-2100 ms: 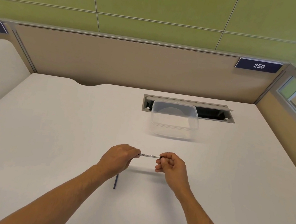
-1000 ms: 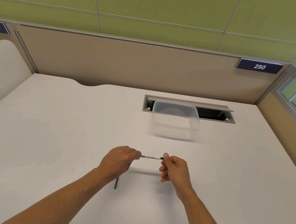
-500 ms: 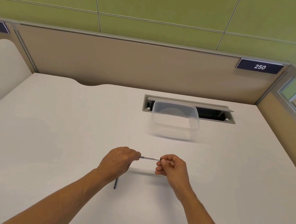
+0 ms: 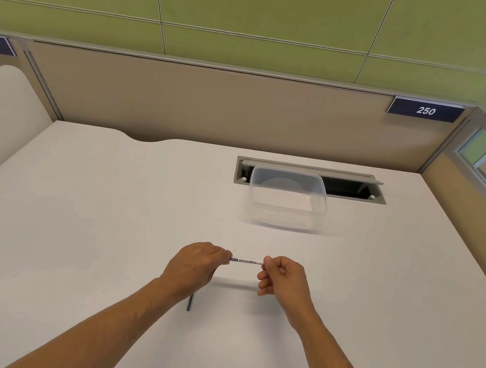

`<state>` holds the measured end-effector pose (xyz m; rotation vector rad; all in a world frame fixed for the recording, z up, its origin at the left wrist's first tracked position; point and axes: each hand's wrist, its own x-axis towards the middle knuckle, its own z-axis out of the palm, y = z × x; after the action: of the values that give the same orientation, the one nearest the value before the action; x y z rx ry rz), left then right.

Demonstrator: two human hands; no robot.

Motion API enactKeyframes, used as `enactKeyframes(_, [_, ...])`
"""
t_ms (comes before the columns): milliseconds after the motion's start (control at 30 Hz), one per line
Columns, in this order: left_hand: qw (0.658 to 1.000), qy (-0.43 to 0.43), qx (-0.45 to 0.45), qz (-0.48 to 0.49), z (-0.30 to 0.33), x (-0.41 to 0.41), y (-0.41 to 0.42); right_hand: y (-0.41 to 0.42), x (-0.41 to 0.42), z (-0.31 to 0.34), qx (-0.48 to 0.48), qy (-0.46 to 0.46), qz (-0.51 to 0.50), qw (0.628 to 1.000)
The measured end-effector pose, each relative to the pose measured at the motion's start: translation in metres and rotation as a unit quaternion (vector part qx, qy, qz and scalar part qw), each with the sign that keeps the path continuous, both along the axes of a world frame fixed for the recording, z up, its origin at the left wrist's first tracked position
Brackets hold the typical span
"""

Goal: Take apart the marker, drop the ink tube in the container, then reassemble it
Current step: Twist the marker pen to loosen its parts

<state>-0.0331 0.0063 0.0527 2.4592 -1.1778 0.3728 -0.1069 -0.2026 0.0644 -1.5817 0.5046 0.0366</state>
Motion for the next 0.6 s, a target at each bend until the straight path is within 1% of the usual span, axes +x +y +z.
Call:
enactKeyframes(100, [1.0, 0.0, -0.003, 0.002, -0.0001, -0.0006, 0.0005, -0.0005, 0.0003, -0.0015, -0.017, -0.012, 0.0, 1.0])
enactKeyframes(367, [1.0, -0.003, 0.005, 0.009, 0.001, 0.0001, 0.0011, 0.0006, -0.0009, 0.0001, 0.036, -0.042, -0.002, 0.998])
enactKeyframes(467, [1.0, -0.004, 0.002, 0.009, 0.0021, -0.0007, 0.0002, 0.0007, 0.0002, 0.0005, 0.051, -0.025, -0.025, 0.998])
enactKeyframes(600, [1.0, -0.003, 0.001, 0.008, 0.0031, -0.0014, -0.0007, -0.0009, 0.0008, 0.0021, 0.016, 0.01, -0.025, 1.0])
